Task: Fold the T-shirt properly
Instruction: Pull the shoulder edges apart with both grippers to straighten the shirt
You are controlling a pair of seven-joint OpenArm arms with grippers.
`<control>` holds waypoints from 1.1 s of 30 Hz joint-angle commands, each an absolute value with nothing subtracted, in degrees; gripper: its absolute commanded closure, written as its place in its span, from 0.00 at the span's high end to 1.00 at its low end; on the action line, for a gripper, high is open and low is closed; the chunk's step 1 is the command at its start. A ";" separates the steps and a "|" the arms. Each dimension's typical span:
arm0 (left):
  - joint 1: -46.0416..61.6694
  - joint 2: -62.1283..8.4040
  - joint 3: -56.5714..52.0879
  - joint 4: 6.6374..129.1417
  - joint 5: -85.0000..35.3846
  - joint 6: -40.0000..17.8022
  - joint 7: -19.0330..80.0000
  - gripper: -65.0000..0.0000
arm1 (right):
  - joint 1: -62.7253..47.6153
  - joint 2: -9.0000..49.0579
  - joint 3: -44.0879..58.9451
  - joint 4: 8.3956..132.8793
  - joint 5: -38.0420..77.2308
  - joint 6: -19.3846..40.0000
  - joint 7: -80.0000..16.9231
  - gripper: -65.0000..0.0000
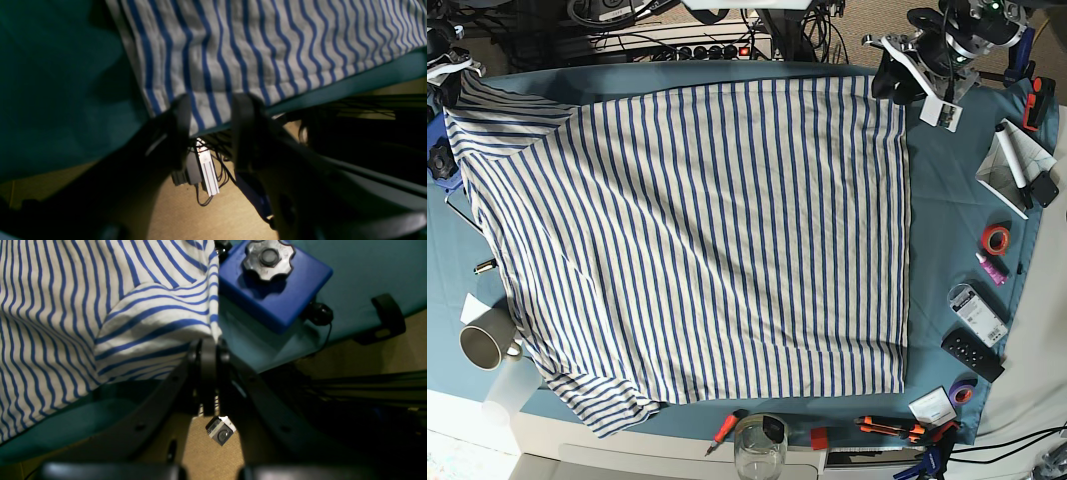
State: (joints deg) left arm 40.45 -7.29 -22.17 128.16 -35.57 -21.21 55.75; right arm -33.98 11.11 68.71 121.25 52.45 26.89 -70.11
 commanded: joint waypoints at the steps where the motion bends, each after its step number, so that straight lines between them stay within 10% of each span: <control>1: 40.88 -7.49 -22.24 128.20 -35.42 -21.37 53.89 0.33 | -34.44 12.03 69.32 122.15 52.93 26.79 -69.01 0.00; 20: 35.70 -7.49 -20.71 114.76 -34.33 -19.40 56.73 0.33 | -34.44 12.05 69.32 122.15 52.97 26.79 -68.99 0.00; 25: 35.73 -7.49 -17.89 113.75 -33.19 -19.07 57.65 0.03 | -34.44 12.05 69.32 122.15 53.06 26.79 -68.99 0.00; 33: 35.70 -7.49 -16.67 114.91 -33.45 -19.00 61.21 0.00 | -34.44 12.08 69.32 122.15 53.10 26.79 -68.14 0.00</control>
State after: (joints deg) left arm 34.68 -7.49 -16.80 114.96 -34.74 -19.05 57.47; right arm -34.00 11.11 68.71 121.25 52.56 26.89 -69.82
